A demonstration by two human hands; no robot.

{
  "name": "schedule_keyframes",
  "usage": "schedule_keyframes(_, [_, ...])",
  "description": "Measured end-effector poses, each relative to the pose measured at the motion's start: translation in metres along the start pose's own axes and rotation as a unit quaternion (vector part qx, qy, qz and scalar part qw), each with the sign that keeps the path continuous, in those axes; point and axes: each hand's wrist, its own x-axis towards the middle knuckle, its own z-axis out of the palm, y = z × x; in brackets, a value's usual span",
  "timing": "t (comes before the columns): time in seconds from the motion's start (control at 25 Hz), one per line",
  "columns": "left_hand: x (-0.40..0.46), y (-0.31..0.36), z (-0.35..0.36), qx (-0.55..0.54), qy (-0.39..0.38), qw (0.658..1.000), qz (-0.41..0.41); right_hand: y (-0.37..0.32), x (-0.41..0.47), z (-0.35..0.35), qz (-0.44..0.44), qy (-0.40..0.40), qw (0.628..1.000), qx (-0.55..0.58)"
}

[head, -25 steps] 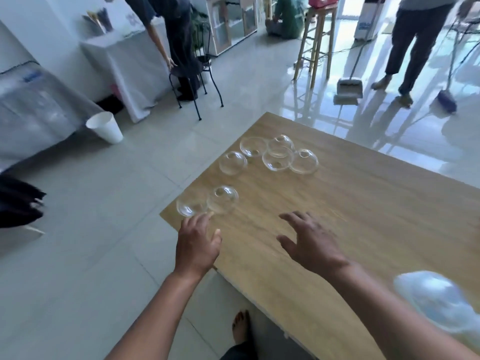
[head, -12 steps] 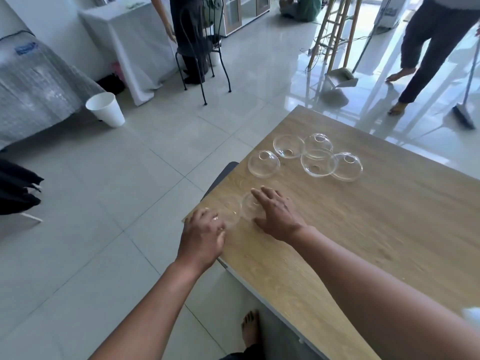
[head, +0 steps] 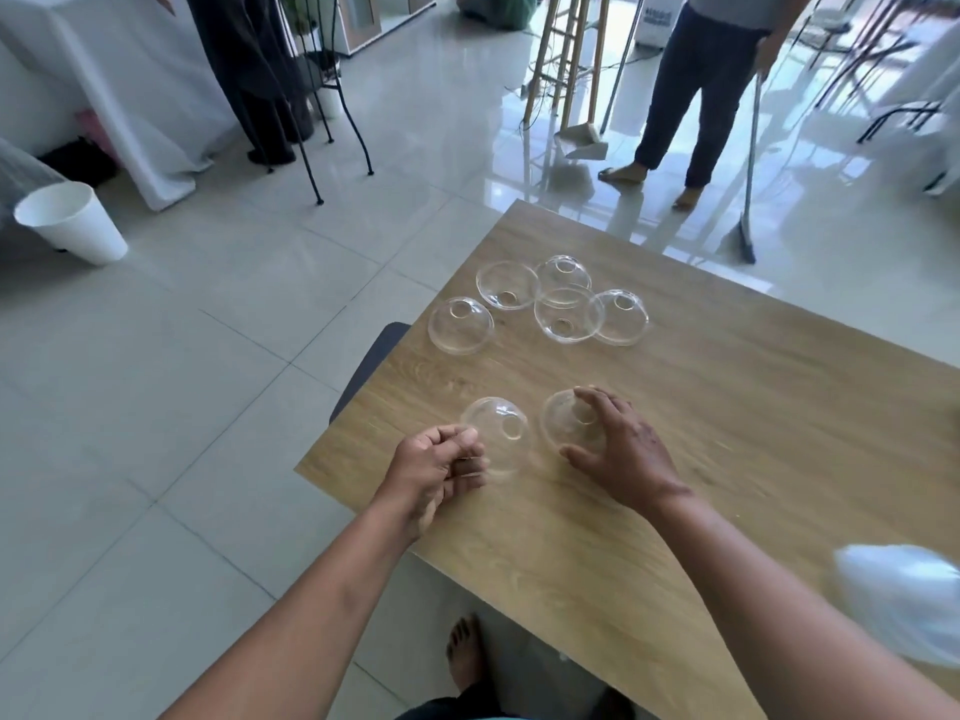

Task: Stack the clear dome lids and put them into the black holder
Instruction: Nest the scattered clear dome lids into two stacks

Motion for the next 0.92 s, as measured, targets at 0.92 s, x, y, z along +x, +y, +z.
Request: schedule_keyframes(0.92, [-0.003,-0.105,0.141,0.604,-0.057,0.687,0.400,0.101,-0.175,-0.174,0.087,0.224,0.968,0.073])
